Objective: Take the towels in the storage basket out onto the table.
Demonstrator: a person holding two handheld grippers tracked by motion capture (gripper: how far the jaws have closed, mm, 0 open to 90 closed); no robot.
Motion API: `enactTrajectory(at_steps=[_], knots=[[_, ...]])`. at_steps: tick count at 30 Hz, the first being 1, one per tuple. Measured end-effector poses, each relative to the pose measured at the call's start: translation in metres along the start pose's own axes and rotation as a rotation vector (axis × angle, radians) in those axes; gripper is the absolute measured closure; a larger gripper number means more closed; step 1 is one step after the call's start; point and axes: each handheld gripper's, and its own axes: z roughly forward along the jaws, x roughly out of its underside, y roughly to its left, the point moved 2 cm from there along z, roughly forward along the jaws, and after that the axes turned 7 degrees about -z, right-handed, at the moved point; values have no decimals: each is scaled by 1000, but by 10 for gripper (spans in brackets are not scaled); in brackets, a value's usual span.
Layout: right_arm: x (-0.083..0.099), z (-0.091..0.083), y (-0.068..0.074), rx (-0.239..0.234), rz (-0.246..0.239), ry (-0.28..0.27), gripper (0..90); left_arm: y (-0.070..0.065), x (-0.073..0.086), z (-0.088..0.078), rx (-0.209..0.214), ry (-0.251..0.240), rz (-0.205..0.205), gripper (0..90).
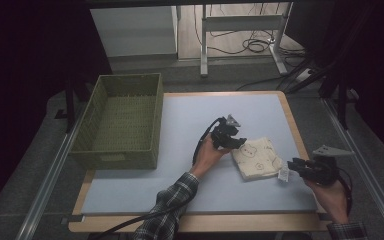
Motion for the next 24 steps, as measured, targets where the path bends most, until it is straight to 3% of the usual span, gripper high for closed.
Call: enactTrajectory(at_steps=[6,11,15,19,22,24], knots=[[-12,29,9,-33,-14,54,593,10,18,-1,2,30,-41,522],[-14,46,11,3,-24,94,510,17,25,6,-2,51,-62,527],[-5,49,9,18,-21,146,465,17,28,9,7,62,-71,525],[5,45,9,6,15,147,414,17,28,9,11,61,-73,518],[7,44,12,12,12,144,421,17,28,9,9,63,-64,508],[6,45,16,14,-2,152,503,17,28,9,8,65,-58,505]])
